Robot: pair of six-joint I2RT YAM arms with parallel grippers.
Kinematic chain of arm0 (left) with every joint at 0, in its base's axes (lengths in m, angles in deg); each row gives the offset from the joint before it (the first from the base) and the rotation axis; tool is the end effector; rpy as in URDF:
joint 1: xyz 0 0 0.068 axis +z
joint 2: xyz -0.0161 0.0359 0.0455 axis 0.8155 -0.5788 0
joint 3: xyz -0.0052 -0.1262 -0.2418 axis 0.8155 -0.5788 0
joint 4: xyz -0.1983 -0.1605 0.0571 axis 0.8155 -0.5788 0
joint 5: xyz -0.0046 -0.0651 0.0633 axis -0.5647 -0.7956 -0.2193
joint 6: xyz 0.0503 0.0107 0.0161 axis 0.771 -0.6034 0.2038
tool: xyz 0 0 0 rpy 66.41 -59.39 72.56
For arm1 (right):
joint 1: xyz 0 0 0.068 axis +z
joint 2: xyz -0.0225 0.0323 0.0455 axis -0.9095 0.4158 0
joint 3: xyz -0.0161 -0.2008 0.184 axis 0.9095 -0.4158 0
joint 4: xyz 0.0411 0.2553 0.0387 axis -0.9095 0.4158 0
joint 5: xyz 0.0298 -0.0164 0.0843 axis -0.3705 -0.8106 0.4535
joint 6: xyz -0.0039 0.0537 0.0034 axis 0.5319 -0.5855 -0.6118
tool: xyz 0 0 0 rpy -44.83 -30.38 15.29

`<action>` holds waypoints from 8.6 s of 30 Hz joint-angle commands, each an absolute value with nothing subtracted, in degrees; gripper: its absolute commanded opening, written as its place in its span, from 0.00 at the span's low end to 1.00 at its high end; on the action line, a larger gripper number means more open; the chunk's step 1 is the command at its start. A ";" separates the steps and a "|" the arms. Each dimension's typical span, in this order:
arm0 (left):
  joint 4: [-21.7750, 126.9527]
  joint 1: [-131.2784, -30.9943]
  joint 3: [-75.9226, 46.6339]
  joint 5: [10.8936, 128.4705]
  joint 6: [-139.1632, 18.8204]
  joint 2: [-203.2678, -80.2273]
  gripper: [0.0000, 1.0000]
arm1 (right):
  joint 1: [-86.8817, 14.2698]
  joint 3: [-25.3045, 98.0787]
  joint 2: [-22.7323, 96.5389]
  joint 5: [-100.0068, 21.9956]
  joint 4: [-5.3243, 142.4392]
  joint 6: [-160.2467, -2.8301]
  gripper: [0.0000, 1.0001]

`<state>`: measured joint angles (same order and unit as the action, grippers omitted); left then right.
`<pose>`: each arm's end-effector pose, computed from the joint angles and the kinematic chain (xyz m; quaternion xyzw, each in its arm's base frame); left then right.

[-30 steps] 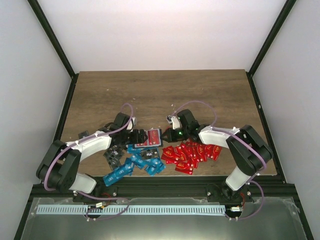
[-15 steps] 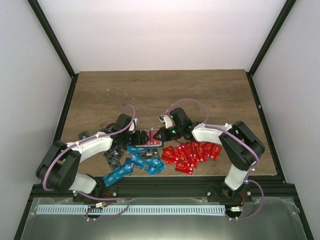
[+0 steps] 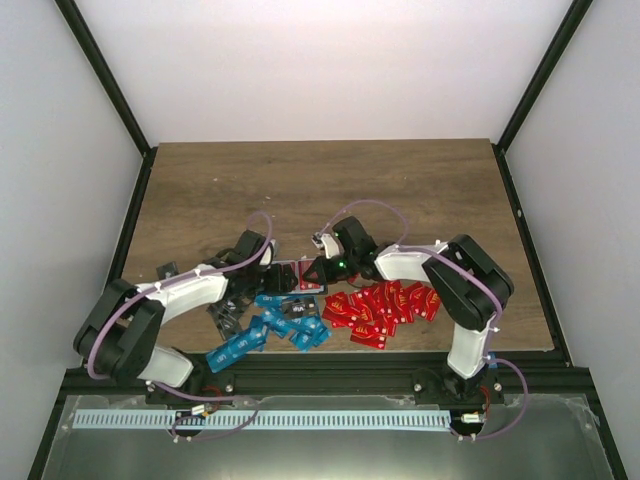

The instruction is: Put the credit cards into the card holder

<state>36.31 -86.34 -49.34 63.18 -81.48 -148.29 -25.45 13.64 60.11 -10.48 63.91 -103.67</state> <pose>0.2132 -0.1424 0.1535 0.0249 0.9551 -0.2478 0.1603 0.2582 0.2438 0.1397 -0.1975 0.8706 0.4340 0.1214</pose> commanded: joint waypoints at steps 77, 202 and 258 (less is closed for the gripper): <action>57.32 -96.34 -43.65 56.09 -83.44 -156.22 0.68 | -24.09 2.93 22.15 -48.75 89.56 -108.64 0.52; 60.93 -109.11 -52.62 58.45 -76.01 -151.38 0.58 | -27.73 4.21 46.62 -43.54 110.98 -136.51 0.75; 66.64 -103.74 -38.91 48.21 -88.29 -158.34 0.63 | -27.47 8.27 20.31 -35.74 109.14 -113.24 0.56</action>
